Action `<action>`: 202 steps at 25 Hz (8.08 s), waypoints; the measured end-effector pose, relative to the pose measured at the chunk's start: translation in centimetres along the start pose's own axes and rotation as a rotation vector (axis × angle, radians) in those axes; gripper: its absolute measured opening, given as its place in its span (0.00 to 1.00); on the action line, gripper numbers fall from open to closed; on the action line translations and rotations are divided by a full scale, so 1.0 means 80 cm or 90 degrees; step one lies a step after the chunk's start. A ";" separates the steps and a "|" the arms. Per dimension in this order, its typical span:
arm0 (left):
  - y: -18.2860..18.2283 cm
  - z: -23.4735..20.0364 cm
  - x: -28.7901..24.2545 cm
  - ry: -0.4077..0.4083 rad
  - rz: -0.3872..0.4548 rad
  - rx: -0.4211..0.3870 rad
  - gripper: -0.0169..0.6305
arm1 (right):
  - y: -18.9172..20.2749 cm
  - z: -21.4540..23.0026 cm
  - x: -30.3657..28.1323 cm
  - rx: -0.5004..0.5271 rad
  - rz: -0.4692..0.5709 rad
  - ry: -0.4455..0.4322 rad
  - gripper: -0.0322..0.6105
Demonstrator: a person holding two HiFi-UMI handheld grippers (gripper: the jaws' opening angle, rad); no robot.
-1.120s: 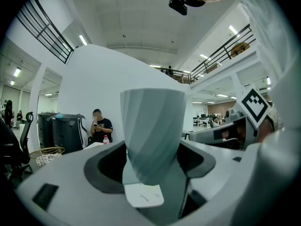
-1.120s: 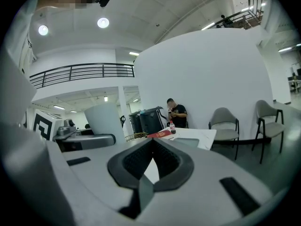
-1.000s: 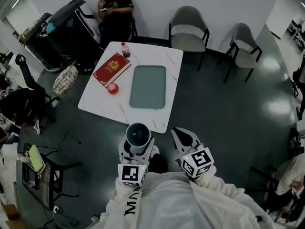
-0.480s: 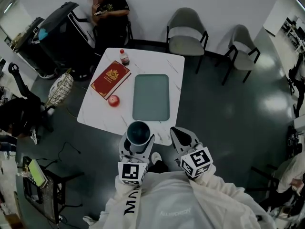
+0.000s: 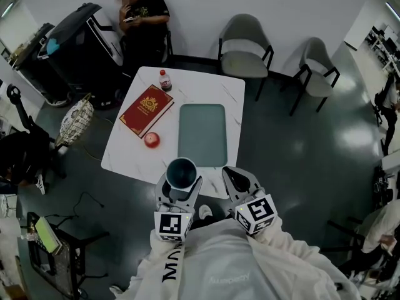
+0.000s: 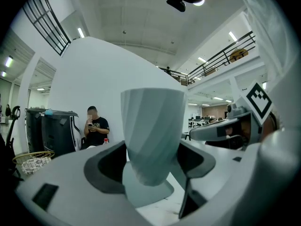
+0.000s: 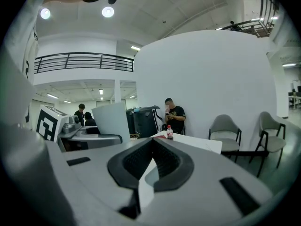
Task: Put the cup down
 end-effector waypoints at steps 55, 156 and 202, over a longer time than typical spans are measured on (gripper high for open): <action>0.070 -0.055 -0.268 -0.071 -0.066 0.024 0.56 | 0.054 0.235 -0.142 -0.109 -0.089 0.009 0.06; 0.246 -0.079 -0.477 -0.115 -0.190 0.026 0.56 | 0.143 0.394 -0.286 -0.218 -0.072 0.023 0.06; 0.168 -0.071 -0.321 -0.047 -0.203 0.012 0.56 | 0.056 0.262 -0.206 -0.155 0.004 0.021 0.06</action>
Point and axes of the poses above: the fingertips, and each gripper's own axes: x backward along the fingers, z to its right, y out of its underside, the point moved 4 cm from there along x, backward along the fingers, and after that the axes turned 6 degrees about -y, right-handed, at the moved point
